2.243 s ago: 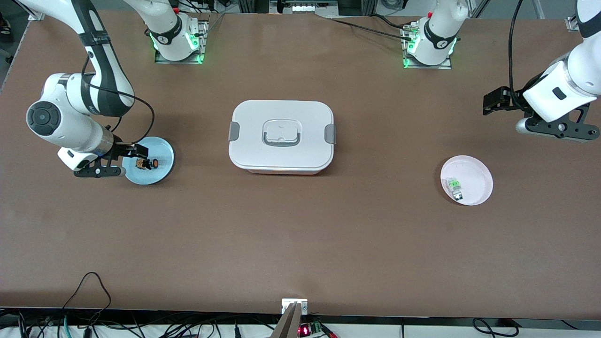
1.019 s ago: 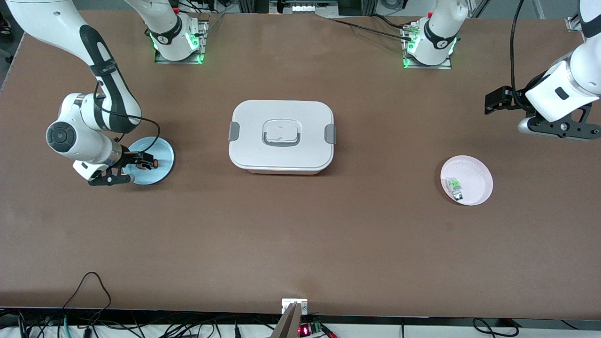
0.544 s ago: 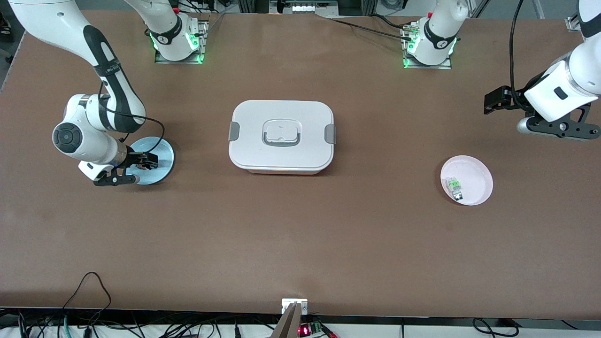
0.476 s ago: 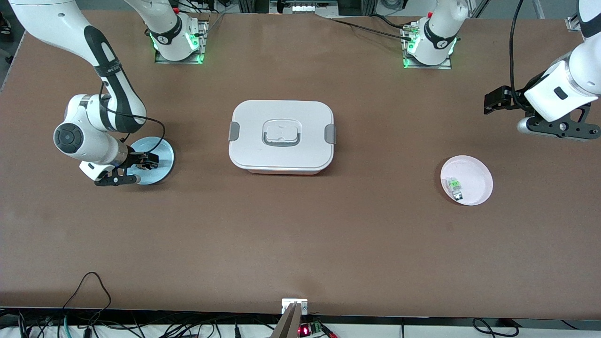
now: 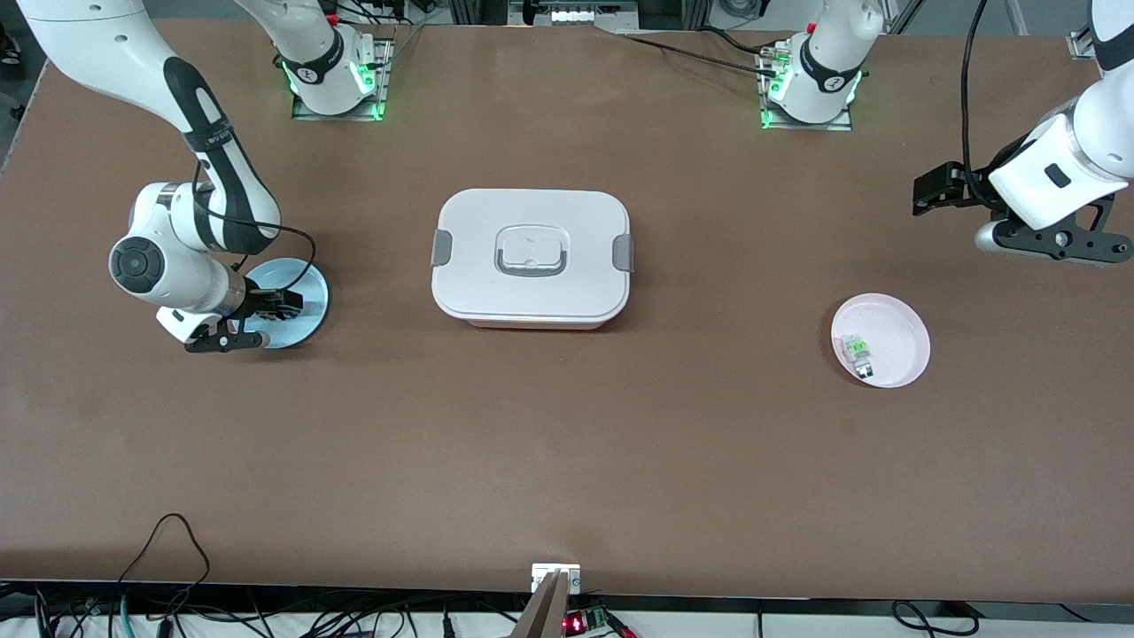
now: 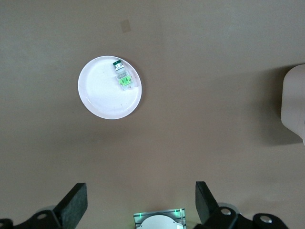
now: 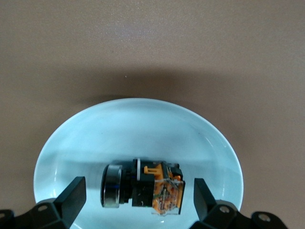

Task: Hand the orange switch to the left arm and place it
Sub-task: 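Lower the right gripper and close it on the orange switch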

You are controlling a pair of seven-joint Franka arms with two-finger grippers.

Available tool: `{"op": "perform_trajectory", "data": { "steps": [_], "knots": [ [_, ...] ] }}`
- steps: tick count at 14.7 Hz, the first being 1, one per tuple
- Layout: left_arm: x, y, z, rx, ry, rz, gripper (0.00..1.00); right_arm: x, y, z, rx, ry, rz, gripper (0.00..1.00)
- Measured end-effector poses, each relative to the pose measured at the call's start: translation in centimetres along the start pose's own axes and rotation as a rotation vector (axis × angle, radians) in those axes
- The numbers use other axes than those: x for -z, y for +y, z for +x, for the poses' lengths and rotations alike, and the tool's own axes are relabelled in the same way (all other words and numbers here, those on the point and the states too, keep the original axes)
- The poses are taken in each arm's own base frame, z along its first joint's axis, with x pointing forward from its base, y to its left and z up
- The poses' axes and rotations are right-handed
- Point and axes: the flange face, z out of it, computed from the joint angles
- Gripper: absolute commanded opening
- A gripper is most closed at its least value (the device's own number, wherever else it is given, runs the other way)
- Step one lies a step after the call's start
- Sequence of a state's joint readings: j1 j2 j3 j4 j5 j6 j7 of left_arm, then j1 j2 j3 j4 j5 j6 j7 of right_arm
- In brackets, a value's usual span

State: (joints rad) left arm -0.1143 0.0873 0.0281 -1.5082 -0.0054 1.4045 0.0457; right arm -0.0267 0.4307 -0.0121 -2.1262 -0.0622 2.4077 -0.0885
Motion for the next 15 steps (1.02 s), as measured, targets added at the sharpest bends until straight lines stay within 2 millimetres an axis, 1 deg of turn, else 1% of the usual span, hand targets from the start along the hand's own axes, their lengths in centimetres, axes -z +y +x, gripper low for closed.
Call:
{"op": "perform_trajectory", "data": {
  "steps": [3, 7, 9, 11, 12, 13, 14, 15],
  "knots": [
    [0.0, 0.0, 0.0, 0.0, 0.001, 0.0, 1.0, -0.8, 0.2, 0.0, -0.003, -0.005, 0.001, 1.0],
    [0.0, 0.1, 0.0, -0.002, 0.001, 0.0, 1.0, -1.2, 0.3, -0.1, -0.005, -0.011, 0.003, 0.99],
    [0.0, 0.2, 0.0, -0.004, 0.001, 0.001, 1.0, -1.4, 0.3, -0.2, -0.005, -0.016, 0.003, 0.93],
    [0.0, 0.2, 0.0, -0.004, 0.001, 0.001, 1.0, -1.6, 0.3, -0.5, -0.005, -0.022, 0.004, 0.74],
    [0.0, 0.2, 0.0, -0.004, 0.001, 0.001, 1.0, -1.7, 0.3, -0.5, -0.003, -0.024, 0.005, 0.61],
    [0.0, 0.2, 0.0, -0.004, 0.001, 0.001, 1.0, -1.7, 0.3, -0.5, 0.002, -0.026, 0.005, 0.57],
    [0.0, 0.2, 0.0, -0.003, 0.001, 0.002, 1.0, -1.7, 0.3, -0.6, 0.006, -0.028, 0.005, 0.49],
    [0.0, 0.2, 0.0, -0.003, 0.001, 0.003, 1.0, -1.7, 0.4, -0.6, 0.01, -0.028, 0.006, 0.43]
  ]
}}
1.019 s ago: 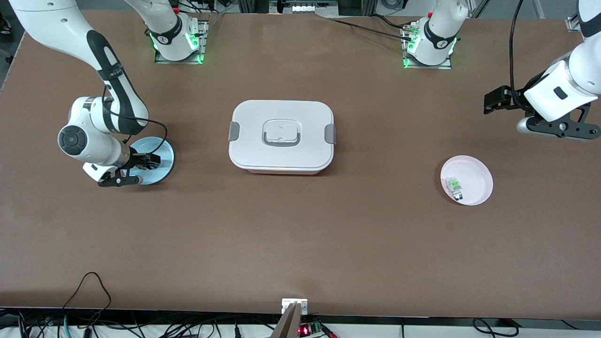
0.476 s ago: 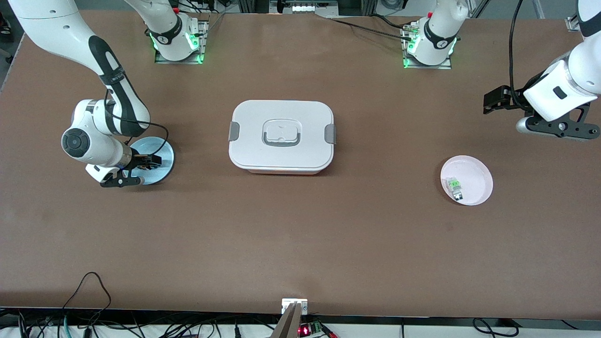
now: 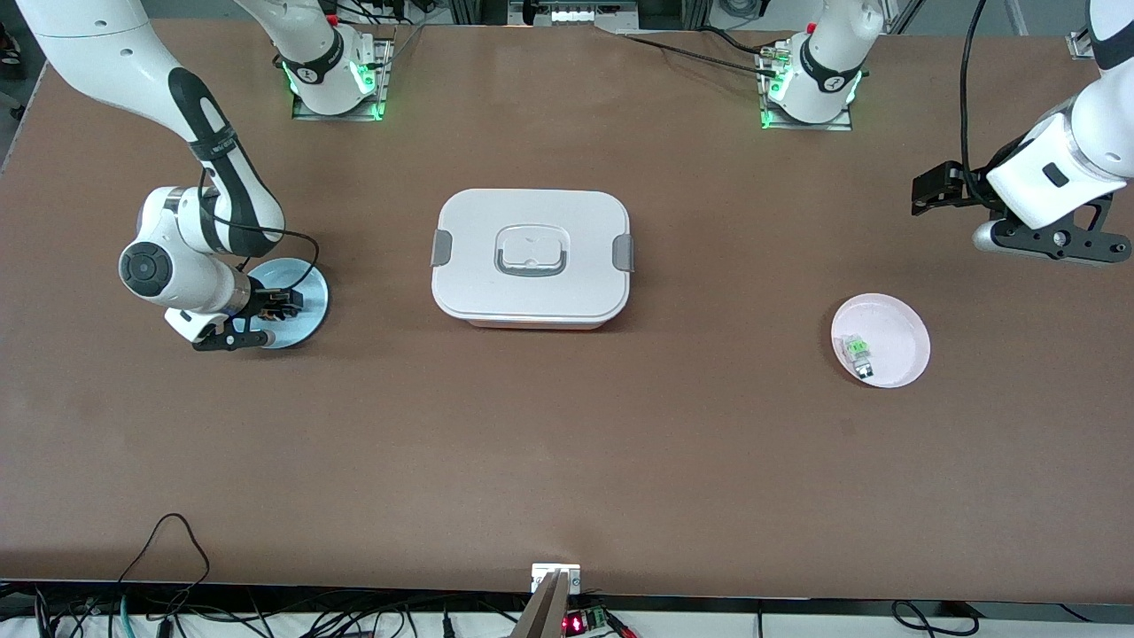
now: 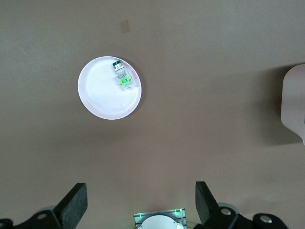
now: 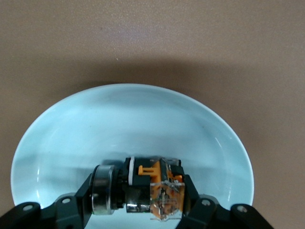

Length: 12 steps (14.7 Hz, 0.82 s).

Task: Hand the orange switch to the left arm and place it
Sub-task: 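Lower the right gripper and close it on the orange switch, then lift the orange switch with the right gripper while the left gripper approaches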

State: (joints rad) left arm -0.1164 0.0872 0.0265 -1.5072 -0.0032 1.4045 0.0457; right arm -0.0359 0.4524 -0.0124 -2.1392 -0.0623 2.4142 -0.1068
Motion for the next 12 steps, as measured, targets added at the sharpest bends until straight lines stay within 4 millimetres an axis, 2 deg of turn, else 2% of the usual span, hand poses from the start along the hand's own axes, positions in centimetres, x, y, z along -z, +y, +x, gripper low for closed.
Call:
{"op": "perform_trajectory", "data": {
  "steps": [1, 7, 10, 12],
  "knots": [
    [0.0, 0.0, 0.0, 0.0, 0.0, 0.0, 1.0, 0.0, 0.1, 0.0, 0.006, 0.0, 0.0, 0.4],
    [0.0, 0.1, 0.0, -0.001, -0.001, 0.001, 1.0, 0.6, 0.3, 0.3, 0.014, 0.014, -0.002, 0.39],
    [0.0, 0.1, 0.0, -0.001, -0.001, 0.001, 1.0, 3.7, 0.6, 0.9, 0.014, 0.037, -0.007, 0.39],
    [0.0, 0.1, 0.0, -0.002, -0.001, 0.001, 1.0, 7.2, 0.9, 1.5, 0.016, 0.038, -0.011, 0.4]
  ]
}}
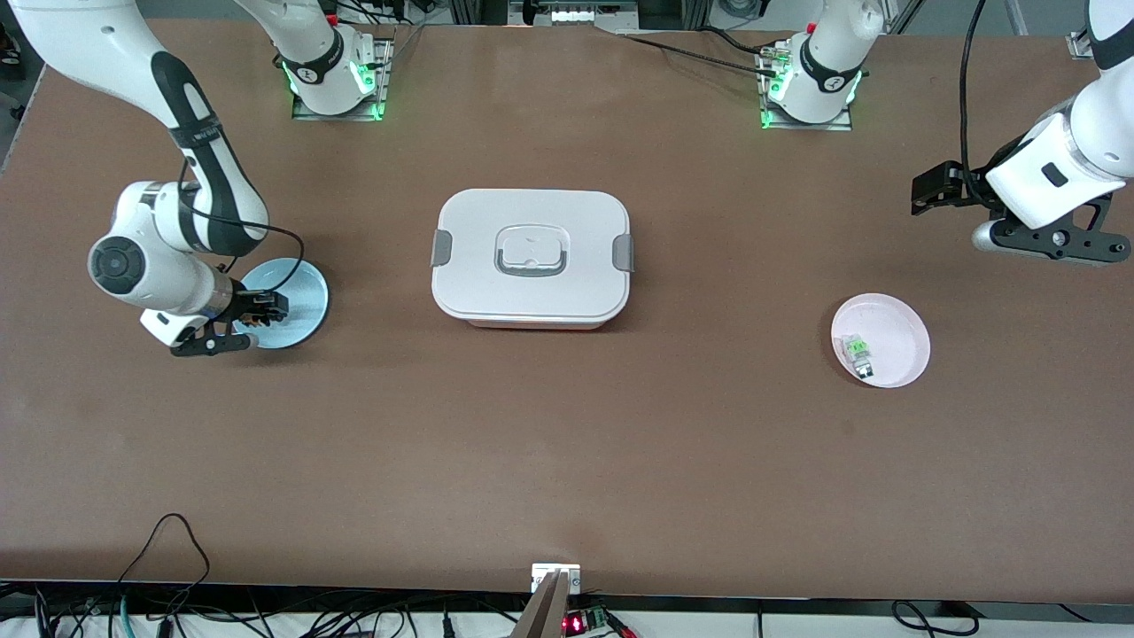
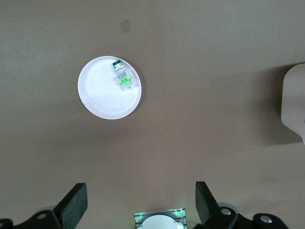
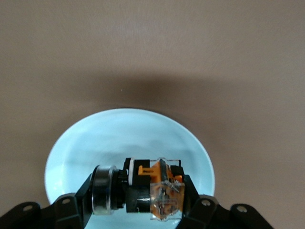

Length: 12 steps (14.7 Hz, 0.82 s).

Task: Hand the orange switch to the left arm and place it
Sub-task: 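Lift the orange switch with the right gripper while the left gripper approaches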

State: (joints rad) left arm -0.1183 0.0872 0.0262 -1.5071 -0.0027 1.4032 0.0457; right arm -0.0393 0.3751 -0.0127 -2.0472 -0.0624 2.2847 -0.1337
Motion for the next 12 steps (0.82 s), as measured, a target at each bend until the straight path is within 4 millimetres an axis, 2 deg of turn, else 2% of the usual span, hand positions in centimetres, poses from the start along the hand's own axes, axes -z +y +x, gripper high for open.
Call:
{"op": "perform_trajectory", "data": {
  "steps": [3, 6, 10, 12],
  "knots": [
    [0.0, 0.0, 0.0, -0.001, -0.001, 0.0, 1.0, 6.2, 0.6, 1.5, 0.009, 0.017, -0.008, 0.4],
    [0.0, 0.0, 0.0, -0.001, -0.001, 0.0, 1.0, 11.6, 0.0, 2.9, 0.063, 0.082, -0.018, 0.41],
    [0.0, -0.4, 0.0, 0.01, -0.003, -0.004, 1.0, 15.9, -2.6, 3.8, 0.119, 0.163, -0.023, 0.42],
    [0.0, 0.2, 0.0, 0.001, -0.004, -0.011, 1.0, 18.0, -4.3, 4.2, 0.163, 0.202, -0.025, 0.42]
  ]
}}
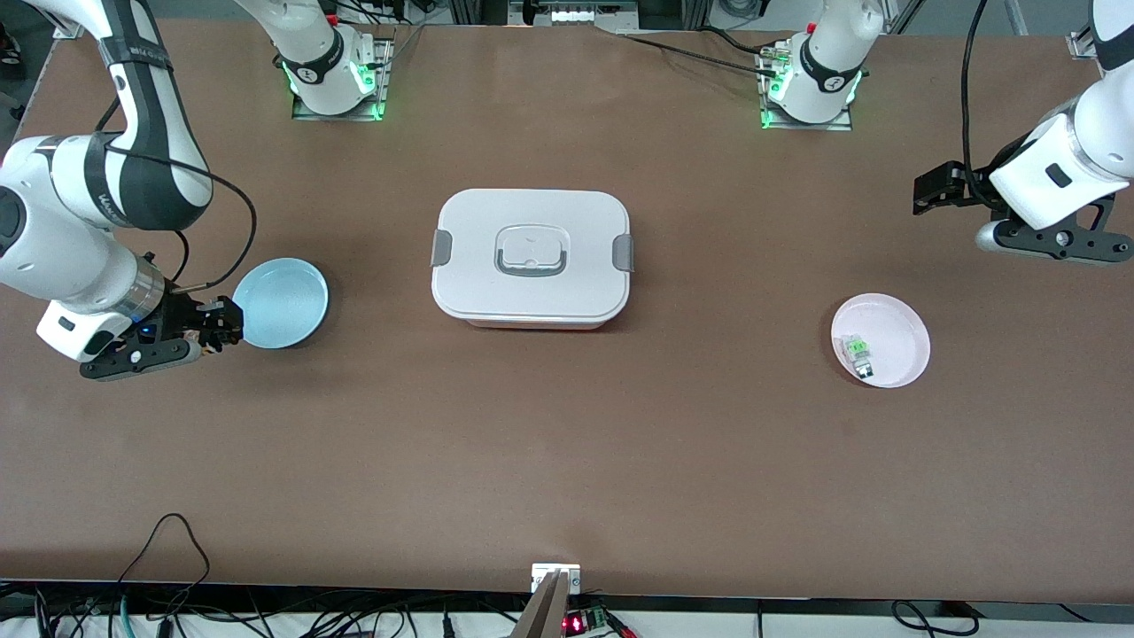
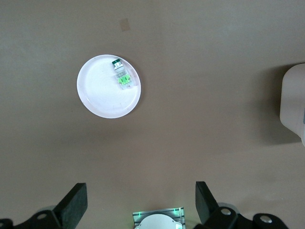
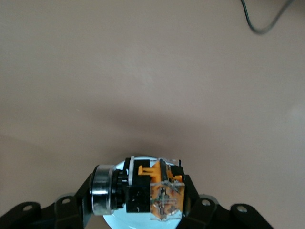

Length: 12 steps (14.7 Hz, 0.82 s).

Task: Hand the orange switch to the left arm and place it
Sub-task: 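Lift the orange switch with the right gripper while the left gripper approaches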

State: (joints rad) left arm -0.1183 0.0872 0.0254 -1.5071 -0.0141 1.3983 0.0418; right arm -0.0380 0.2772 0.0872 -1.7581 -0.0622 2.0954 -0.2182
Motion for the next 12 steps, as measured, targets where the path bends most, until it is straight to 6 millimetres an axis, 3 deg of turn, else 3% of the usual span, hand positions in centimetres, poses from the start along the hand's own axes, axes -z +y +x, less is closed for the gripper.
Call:
{"op": "perform_trajectory", "data": {
  "steps": [3, 5, 8, 12],
  "knots": [
    [-0.8, 3.4, -0.1, -0.059, -0.046, -0.047, 1.0, 3.3, -2.7, 1.6, 0.064, 0.078, 0.056, 0.42],
    [-1.4, 5.1, 0.0, -0.085, -0.075, -0.1, 1.0, 5.1, -3.4, 2.4, 0.133, 0.128, 0.091, 0.41],
    [-1.5, 6.3, -0.3, -0.117, -0.108, -0.261, 1.0, 6.9, -3.7, 3.1, 0.298, 0.21, 0.164, 0.41],
    [-1.2, 7.0, 0.3, -0.13, -0.121, -0.528, 1.0, 7.7, -6.1, 3.8, 0.494, 0.358, 0.35, 0.41]
  ]
}}
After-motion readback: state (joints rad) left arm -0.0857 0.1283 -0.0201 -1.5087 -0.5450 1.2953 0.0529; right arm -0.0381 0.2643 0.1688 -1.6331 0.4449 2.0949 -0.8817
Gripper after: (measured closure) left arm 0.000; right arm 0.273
